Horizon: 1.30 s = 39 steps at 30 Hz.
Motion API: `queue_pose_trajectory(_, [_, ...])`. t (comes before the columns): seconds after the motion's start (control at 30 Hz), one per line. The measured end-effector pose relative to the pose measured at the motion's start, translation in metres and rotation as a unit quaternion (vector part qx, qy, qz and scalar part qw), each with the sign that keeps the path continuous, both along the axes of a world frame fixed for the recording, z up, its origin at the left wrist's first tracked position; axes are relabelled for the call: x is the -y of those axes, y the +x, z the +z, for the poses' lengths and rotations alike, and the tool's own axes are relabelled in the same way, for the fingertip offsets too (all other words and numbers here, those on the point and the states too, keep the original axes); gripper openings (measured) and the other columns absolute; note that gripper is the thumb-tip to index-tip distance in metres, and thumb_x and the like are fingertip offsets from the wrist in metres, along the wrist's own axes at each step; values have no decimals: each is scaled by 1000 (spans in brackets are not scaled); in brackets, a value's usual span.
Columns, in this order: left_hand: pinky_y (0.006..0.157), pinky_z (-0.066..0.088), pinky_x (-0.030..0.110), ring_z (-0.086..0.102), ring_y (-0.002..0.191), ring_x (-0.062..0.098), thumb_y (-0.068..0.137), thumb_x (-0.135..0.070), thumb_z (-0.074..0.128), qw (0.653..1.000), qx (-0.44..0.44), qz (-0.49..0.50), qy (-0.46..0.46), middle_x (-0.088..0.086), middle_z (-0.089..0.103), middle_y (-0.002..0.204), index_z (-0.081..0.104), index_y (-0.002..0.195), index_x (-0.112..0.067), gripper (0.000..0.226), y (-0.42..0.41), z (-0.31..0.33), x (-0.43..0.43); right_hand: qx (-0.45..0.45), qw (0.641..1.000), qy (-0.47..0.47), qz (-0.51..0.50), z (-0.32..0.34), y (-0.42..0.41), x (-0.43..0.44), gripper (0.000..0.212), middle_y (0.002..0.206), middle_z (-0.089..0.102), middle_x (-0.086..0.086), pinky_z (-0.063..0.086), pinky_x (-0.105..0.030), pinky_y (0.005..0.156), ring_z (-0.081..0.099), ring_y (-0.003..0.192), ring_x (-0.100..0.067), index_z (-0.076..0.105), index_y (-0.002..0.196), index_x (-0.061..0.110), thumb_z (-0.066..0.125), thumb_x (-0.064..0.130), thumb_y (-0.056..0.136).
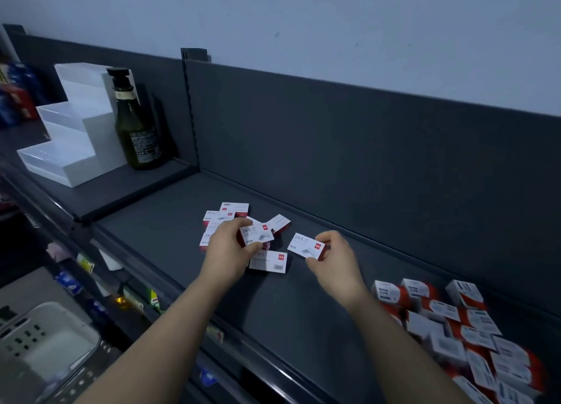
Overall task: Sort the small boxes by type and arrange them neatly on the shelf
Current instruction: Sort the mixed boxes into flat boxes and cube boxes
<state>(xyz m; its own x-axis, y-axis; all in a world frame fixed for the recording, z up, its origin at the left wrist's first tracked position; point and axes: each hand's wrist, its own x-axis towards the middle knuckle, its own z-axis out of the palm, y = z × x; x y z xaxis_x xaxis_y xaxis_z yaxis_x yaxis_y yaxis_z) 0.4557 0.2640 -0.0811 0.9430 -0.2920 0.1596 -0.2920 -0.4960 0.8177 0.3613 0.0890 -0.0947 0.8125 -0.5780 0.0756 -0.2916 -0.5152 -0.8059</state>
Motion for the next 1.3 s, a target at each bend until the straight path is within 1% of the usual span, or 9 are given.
queue_pose_trajectory(0.1, [77, 40, 21, 56, 89, 11, 81, -19, 74, 1000, 4, -18, 8, -7, 56, 107, 58, 120, -20, 43, 21, -2, 12, -19, 1000, 4, -10, -6, 22, 1, 24, 101, 60, 4, 51, -33, 80, 58, 95, -16, 50, 91, 26, 65, 11, 79])
queue_pose_trajectory(0.23, [64, 55, 29, 68, 61, 7, 84, -14, 70, 997, -49, -52, -1, -2, 67, 96, 56, 118, -21, 38, 49, -9, 22, -28, 999, 21, -32, -14, 43, 0, 22, 96, 61, 1, 48, -28, 73, 59, 89, -18, 50, 88, 24, 68, 13, 79])
queue_pose_trajectory(0.3, [64, 59, 31, 69, 59, 10, 85, -16, 69, 996, -59, -65, 8, -2, 68, 95, 56, 114, -22, 34, 61, -11, 24, -32, 998, 36, -45, -17, 50, -3, 21, 90, 63, 1, 49, -29, 71, 61, 85, -20, 53, 87, 21, 71, 15, 78])
queue_pose_trajectory(0.4, [48, 44, 6, 61, 64, 2, 87, -19, 68, 996, -34, -76, 39, -6, 61, 99, 56, 112, -20, 28, 74, -13, 26, -57, 996, 12, -67, -18, 58, -8, 20, 90, 66, 2, 51, -32, 75, 62, 83, -17, 57, 83, 22, 75, 23, 76])
queue_pose_trajectory(0.53, [53, 47, 13, 64, 73, 9, 85, -26, 69, 992, -7, -108, 67, -4, 61, 104, 59, 115, -18, 32, 83, -13, 25, -85, 993, 20, -80, -15, 64, -11, 23, 95, 66, 6, 49, -29, 81, 63, 89, -13, 61, 97, 18, 73, 27, 80])
queue_pose_trajectory(0.63, [82, 48, 28, 58, 100, 17, 85, -37, 66, 987, 51, -122, 94, -2, 62, 111, 61, 115, -19, 36, 87, -11, 24, -84, 992, -20, -93, -12, 60, -10, 31, 113, 64, 2, 42, -22, 84, 59, 101, -12, 63, 113, 15, 68, 29, 85])
queue_pose_trajectory(0.7, [91, 44, 32, 54, 108, 20, 86, -36, 63, 981, 96, -134, 98, 0, 62, 114, 62, 116, -17, 35, 84, -5, 22, -88, 990, -50, -101, -8, 54, -11, 39, 126, 60, 1, 37, -19, 88, 56, 112, -14, 59, 123, 16, 65, 30, 88])
queue_pose_trajectory(1.0, [93, 38, 32, 52, 112, 23, 91, -35, 56, 936, 205, -257, 124, -2, 61, 123, 59, 125, -20, 37, 37, 17, 39, -90, 961, -197, -172, 29, -18, -20, 50, 145, 46, -2, 30, -25, 108, 41, 133, -16, 44, 140, 15, 54, 32, 95])
queue_pose_trajectory(1.3, [90, 44, 38, 58, 104, 25, 89, -36, 59, 886, 286, -356, 82, 3, 65, 115, 62, 120, -16, 37, -53, 28, 79, -93, 929, -207, -292, 49, -141, -16, 45, 137, 54, 3, 35, -22, 98, 48, 125, -14, 47, 138, 21, 53, 28, 95])
